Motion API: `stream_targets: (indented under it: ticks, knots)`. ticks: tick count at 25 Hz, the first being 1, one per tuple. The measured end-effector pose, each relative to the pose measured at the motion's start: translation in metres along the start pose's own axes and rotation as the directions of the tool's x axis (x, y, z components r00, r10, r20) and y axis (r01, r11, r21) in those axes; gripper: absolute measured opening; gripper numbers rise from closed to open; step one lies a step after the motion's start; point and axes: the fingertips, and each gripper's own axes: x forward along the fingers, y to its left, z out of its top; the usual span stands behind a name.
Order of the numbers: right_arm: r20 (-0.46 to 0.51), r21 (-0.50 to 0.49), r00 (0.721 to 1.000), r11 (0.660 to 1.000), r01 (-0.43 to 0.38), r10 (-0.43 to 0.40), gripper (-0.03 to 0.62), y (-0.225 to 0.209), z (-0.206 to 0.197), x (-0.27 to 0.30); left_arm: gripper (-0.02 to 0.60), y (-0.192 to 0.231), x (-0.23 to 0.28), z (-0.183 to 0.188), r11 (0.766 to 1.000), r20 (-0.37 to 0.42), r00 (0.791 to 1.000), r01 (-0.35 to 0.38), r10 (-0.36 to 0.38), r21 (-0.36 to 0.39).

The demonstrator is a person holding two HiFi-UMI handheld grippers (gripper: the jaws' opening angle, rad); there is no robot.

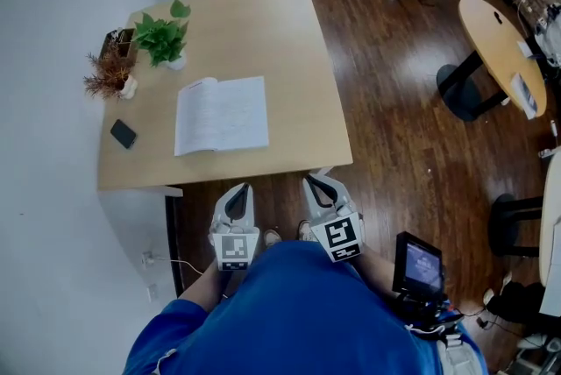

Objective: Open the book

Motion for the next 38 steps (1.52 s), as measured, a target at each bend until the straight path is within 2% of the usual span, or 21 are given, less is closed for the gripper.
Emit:
stream_targets:
  ticks: [18, 31, 38]
  knots:
    - [0.002, 0.028, 0.999, 0.999, 0.032, -0.033, 0.003, 0.0, 0.005, 0.003, 0.008, 0.011, 0.003, 0.018, 0.999, 0.001, 0.999, 0.035, -0.035, 0.016]
    - [0.01, 0.03, 0.999, 0.999, 0.039, -0.039, 0.003, 0.005, 0.004, -0.001, 0.008, 0.01, -0.003, 0.013, 1.0, -0.007, 1.0, 0.028, -0.028, 0.008]
    - [0.012, 0.03, 0.999, 0.999, 0.041, -0.042, 0.003, 0.007, 0.004, -0.004, 0.008, 0.009, -0.004, 0.009, 1.0, 0.014, 1.0, 0.025, -0.026, 0.014]
